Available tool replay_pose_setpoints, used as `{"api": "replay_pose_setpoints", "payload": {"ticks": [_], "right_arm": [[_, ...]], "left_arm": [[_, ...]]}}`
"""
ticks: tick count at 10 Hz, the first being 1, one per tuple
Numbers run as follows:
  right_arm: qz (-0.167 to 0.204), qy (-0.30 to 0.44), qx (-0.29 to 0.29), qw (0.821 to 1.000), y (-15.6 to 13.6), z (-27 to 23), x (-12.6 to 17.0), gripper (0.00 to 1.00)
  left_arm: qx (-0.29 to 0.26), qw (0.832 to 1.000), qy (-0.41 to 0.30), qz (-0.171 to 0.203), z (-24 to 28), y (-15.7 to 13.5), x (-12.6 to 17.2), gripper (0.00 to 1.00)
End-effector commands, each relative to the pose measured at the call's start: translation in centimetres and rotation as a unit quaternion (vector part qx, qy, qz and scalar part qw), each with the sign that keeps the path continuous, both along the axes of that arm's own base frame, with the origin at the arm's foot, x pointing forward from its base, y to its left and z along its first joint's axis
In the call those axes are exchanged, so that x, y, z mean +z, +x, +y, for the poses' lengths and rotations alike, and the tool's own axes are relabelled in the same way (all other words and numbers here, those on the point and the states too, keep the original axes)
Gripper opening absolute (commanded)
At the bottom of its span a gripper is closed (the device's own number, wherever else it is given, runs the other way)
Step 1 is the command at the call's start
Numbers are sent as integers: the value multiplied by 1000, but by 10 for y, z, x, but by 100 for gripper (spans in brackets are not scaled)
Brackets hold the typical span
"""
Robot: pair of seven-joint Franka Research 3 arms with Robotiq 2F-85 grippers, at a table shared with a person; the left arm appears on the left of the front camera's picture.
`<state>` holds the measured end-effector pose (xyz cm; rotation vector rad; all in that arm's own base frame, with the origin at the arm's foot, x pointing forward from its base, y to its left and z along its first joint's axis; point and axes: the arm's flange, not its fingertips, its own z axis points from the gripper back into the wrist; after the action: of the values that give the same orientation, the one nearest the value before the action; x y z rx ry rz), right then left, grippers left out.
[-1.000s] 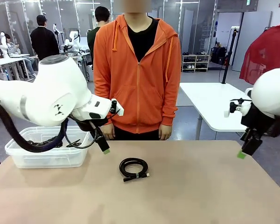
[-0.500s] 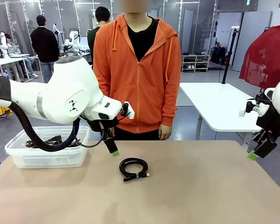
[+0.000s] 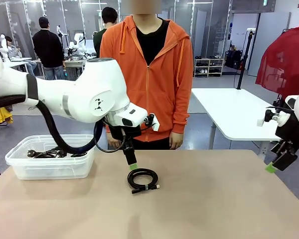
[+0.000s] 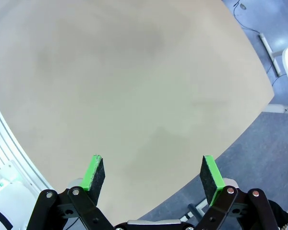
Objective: Organize and store the cables.
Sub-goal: Place the USB Extension Cable into the Organizing box.
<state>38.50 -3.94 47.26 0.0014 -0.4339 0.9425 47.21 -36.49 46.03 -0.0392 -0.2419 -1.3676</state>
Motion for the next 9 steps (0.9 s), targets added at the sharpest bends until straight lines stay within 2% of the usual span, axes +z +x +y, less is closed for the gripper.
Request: {"api": "replay_pose_setpoints", "payload": {"ticks": [1, 4, 9], "right_arm": [[3, -1, -4, 1000, 4, -1, 2, 100], [3, -1, -4, 1000, 4, -1, 2, 100], [3, -1, -4, 1000, 4, -1, 2, 100]], "left_arm": [[-10, 1000, 24, 0, -12, 14, 2, 100], [-50, 997, 51, -3, -32, 16, 0, 100], [-76, 994, 79, 2, -57, 18, -4, 100]]}}
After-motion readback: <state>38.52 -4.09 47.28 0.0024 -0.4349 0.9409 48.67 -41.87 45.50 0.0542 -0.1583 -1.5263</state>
